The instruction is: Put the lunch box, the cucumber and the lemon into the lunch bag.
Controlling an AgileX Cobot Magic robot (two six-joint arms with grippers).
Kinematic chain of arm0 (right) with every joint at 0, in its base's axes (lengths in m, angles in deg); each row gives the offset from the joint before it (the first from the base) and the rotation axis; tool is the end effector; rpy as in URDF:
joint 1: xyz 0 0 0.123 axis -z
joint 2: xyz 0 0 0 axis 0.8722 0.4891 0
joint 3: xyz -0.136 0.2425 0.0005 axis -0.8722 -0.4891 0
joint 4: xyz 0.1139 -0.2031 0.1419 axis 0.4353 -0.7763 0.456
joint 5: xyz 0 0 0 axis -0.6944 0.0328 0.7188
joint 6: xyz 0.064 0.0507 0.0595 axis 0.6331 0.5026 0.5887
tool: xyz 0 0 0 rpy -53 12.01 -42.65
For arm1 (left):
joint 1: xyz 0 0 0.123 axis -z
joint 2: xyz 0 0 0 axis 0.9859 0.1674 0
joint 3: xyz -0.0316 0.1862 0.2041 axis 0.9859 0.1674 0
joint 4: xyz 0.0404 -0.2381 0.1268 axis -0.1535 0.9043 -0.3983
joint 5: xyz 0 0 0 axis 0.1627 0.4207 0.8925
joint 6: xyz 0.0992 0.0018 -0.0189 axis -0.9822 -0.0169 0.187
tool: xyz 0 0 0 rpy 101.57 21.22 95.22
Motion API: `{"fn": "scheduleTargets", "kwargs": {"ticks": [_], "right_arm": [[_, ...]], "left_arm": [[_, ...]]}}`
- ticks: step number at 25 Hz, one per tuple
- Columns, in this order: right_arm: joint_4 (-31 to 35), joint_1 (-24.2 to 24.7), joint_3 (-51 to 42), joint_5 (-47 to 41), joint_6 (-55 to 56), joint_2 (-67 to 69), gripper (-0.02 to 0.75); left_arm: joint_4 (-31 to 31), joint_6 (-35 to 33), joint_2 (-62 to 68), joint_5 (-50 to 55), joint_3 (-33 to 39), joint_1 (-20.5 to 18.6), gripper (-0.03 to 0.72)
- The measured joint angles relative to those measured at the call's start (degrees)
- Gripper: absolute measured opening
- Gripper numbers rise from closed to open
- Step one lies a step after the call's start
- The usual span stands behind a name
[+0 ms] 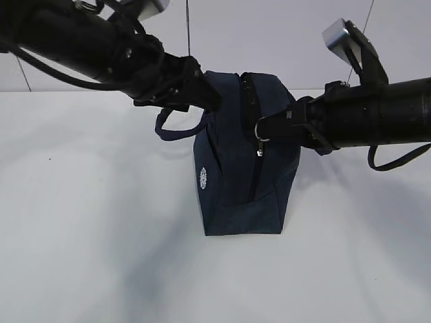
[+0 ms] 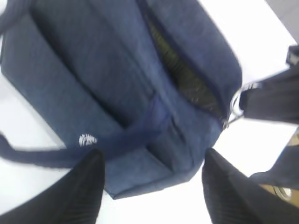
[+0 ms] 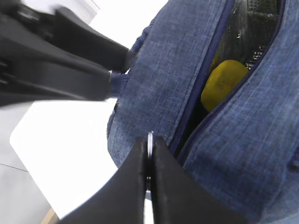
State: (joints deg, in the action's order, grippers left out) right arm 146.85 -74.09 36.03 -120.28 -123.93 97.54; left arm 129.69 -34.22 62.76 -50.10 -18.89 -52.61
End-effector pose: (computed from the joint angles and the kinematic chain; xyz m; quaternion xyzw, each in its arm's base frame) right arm 0.3153 0.1405 0.2201 -0.1718 0.8222 0.3858 0.3816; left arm 0.3498 -0.2383 0.2462 0.2345 0.8675 -0.3341 0.2844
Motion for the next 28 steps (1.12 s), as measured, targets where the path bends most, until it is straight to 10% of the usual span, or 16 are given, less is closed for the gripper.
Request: {"fn": "scheduleTargets", "kwargs": {"ticks": [7, 13, 28], "right_arm": [[-0.21, 0.00, 0.00, -0.12, 0.00, 0.00, 0.001], [-0.21, 0.00, 0.00, -0.61, 0.00, 0.00, 0.000], [-0.29, 0.00, 0.00, -2.15, 0.00, 0.00, 0.001]], "left_arm": [[1.48, -0.72, -6.35, -5.18, 10.53, 1.19, 0.475], [15.62, -14.08, -9.63, -16.44, 19.30, 8.07, 0.475], [20.98, -17.77, -3.87, -25.97, 20.52, 12.79, 0.472]]}}
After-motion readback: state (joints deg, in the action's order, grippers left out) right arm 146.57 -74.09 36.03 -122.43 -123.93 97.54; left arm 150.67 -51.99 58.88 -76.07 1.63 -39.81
